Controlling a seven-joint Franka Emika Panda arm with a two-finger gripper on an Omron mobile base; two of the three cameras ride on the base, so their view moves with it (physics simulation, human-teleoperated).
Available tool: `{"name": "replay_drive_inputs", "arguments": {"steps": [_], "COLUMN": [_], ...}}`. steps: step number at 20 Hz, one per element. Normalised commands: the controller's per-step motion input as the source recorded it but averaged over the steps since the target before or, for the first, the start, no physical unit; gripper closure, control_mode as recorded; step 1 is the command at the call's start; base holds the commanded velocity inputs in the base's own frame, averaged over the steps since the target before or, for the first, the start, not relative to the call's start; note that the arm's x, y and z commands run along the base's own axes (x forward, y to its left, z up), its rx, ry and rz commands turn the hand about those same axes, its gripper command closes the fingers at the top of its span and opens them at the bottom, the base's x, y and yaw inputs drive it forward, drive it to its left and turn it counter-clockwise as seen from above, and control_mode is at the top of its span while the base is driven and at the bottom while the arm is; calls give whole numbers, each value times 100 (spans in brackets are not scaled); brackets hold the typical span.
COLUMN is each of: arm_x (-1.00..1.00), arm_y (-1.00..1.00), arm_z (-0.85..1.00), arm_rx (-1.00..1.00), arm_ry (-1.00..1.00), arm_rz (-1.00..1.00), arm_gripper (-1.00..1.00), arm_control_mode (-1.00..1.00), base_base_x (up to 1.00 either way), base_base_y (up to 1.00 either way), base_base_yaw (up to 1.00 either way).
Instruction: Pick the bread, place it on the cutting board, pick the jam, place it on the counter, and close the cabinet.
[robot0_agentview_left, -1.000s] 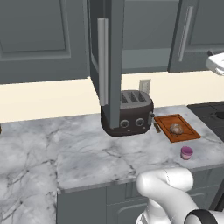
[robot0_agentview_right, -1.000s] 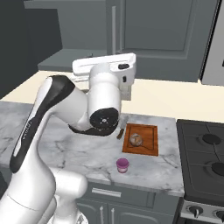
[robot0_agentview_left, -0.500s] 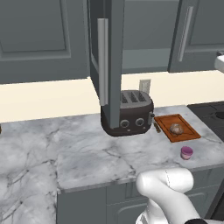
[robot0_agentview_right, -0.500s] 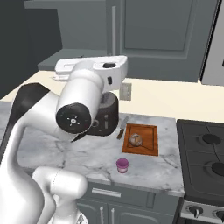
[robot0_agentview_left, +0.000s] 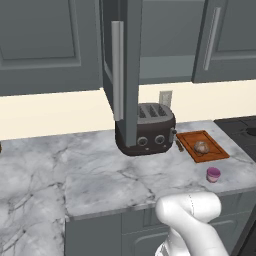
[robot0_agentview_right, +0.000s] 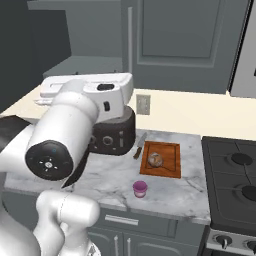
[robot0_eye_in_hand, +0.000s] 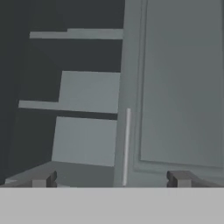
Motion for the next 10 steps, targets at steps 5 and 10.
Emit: {"name": "replay_drive_inputs", "arguments": {"steps": [5, 10], "arm_x": [-44, -30], "arm_y": [21, 20], "arm_z": [0, 0], "arm_rx": [0, 0], "arm_ry": [0, 0], "arm_rz": [-1, 0], "arm_gripper": [-100, -100], "arm_control_mode": [-100, -100], "base_base_x": [0, 0], "base_base_y": [0, 0], "base_base_yaw": [0, 0]}}
